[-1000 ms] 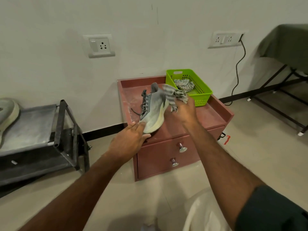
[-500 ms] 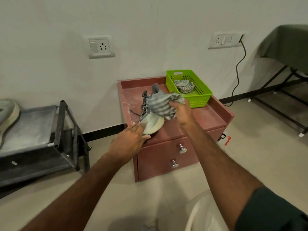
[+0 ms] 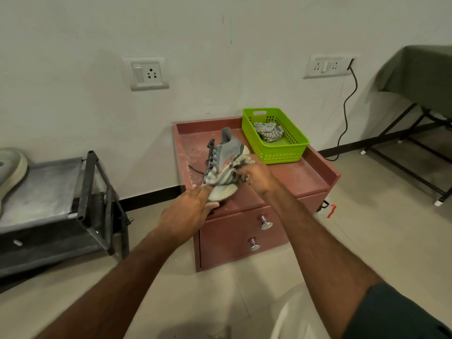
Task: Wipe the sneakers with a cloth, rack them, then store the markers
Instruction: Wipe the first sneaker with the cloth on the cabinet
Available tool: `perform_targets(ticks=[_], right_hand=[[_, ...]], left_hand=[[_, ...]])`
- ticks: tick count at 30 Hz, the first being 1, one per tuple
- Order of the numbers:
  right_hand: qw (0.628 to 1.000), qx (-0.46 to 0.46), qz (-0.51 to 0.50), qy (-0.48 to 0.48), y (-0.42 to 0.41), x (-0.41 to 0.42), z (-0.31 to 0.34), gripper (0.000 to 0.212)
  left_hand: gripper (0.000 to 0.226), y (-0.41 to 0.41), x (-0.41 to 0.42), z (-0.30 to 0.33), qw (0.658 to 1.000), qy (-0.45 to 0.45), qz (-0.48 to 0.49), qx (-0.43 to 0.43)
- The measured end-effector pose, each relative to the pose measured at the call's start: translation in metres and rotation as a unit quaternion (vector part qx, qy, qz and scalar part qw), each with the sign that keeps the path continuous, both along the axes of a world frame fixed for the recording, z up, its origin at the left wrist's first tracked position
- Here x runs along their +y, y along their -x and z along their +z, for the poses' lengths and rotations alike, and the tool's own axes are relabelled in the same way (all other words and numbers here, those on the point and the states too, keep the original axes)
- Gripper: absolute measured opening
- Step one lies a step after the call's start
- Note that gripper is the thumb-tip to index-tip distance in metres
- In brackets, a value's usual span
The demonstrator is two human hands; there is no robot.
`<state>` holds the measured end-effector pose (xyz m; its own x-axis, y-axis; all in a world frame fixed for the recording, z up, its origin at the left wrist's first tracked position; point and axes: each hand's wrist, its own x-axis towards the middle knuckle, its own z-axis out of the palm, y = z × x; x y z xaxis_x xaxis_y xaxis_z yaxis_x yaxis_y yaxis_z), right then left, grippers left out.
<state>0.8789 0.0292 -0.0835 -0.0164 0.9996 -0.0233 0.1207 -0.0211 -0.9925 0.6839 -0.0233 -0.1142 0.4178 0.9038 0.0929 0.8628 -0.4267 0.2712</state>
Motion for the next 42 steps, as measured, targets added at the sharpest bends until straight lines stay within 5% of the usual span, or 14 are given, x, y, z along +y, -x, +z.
perform_targets(ticks=[5,7,11,15,19,23,25,33,36,39,42], right_hand=[[0.968,0.173,-0.170,-0.059,-0.024,0.000,-0.006,0.019],[0.970,0.103,-0.188,-0.119,-0.033,0.002,-0.014,0.014],[0.986,-0.157,-0.013,-0.058,-0.026,-0.011,-0.033,0.064],[0.976,-0.198,0.061,-0.072,-0.014,-0.019,-0.022,0.064],[0.993,-0.056,0.096,-0.043,-0.018,-0.040,-0.010,0.040],[0.990,0.088,-0.092,-0.066,-0.042,-0.038,-0.008,0.027],[0.987,0.062,-0.109,-0.097,-0.040,-0.032,-0.011,0.028],[0.968,-0.223,0.106,-0.041,-0.017,-0.043,-0.017,0.069],[0.983,-0.110,0.139,-0.040,-0.016,-0.059,-0.015,0.042],[0.992,0.120,-0.005,-0.046,-0.023,-0.065,-0.004,0.017],[0.969,0.149,-0.168,-0.100,-0.032,-0.044,-0.006,0.018]], left_hand=[[0.058,0.000,0.000,-0.002,0.999,-0.014,-0.025,0.021],[0.058,0.000,-0.001,0.000,0.999,-0.017,-0.026,0.022],[0.057,0.001,0.002,-0.003,1.000,-0.008,-0.006,0.012],[0.054,0.001,0.004,-0.002,1.000,-0.003,0.012,-0.017],[0.057,-0.001,0.001,-0.005,0.999,-0.019,-0.024,0.017],[0.056,0.000,0.003,-0.006,1.000,-0.021,-0.014,0.012],[0.055,0.000,0.003,-0.006,0.999,-0.026,-0.020,0.017],[0.054,0.001,0.003,-0.001,0.999,-0.028,-0.019,0.020],[0.053,0.002,0.004,-0.006,0.998,-0.038,-0.044,0.040],[0.054,0.002,0.007,-0.008,0.999,-0.033,-0.036,0.022],[0.056,0.003,0.007,-0.007,0.999,-0.029,-0.032,0.021]])
